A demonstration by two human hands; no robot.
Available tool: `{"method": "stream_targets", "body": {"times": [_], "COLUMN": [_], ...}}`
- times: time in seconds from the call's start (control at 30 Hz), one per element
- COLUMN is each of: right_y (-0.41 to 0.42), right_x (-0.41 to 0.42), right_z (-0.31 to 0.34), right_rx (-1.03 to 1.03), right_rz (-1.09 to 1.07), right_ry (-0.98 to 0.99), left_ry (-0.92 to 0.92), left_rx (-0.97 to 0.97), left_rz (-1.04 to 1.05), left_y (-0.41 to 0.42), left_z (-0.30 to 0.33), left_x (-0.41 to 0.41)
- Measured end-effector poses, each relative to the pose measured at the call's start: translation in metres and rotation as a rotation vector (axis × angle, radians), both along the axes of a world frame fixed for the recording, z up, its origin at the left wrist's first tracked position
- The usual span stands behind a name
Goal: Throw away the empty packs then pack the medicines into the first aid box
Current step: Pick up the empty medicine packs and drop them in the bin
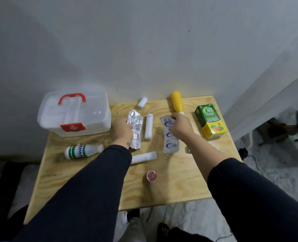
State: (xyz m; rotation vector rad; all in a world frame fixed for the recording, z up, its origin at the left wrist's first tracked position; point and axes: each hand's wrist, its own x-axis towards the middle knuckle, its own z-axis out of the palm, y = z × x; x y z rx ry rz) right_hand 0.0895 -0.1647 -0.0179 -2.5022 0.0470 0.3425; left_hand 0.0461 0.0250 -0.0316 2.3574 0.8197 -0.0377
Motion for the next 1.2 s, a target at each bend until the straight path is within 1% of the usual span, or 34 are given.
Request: {"method": "stream_targets", "body": {"times": [0.1, 0.17, 0.27, 0.37, 0.5, 0.67, 0.83, 0.97, 1.07, 1.2], "right_y": [-0.002, 0.000, 0.010, 0.028, 0.068, 0.131, 0.199, 0.265, 0.315, 0.378], "right_x": [-0.001, -0.004, -0.016, -0.035, -0.065, -0.110, -0.157, -0.201, -0.232, -0.275], "right_z": [0.021, 0.038, 0.058, 0.075, 0.087, 0.096, 0.097, 0.091, 0.080, 0.051], "right_rx": [0.057, 0.098, 0.149, 0.159, 0.136, 0.171, 0.129, 0.058, 0.051, -0.002], "right_rz": [-0.053, -0.042, 0.032, 0.143, 0.295, 0.457, 0.606, 0.778, 0.826, 0.882], "right_ry": [-0.058, -0.095, -0.138, -0.142, -0.128, -0.076, -0.127, -0.136, -0.097, 0.002], "left_ry": [-0.108, -0.171, -0.265, -0.303, -0.319, -0.303, -0.280, -0.235, -0.202, -0.179], "left_rx": [-0.023, -0.043, -0.026, 0.014, 0.011, 0.089, 0.078, 0.052, 0.023, -0.010], "left_rz": [0.047, 0.091, 0.118, 0.159, 0.285, 0.440, 0.577, 0.672, 0.727, 0.788], "left_y": [0.000, -0.002, -0.003, 0.003, 0.028, 0.077, 0.127, 0.174, 0.213, 0.259], "left_z": [0.018, 0.032, 0.054, 0.072, 0.085, 0.092, 0.088, 0.078, 0.064, 0.036], "left_x": [-0.007, -0.015, -0.037, -0.070, -0.121, -0.187, -0.249, -0.303, -0.341, -0.383]}}
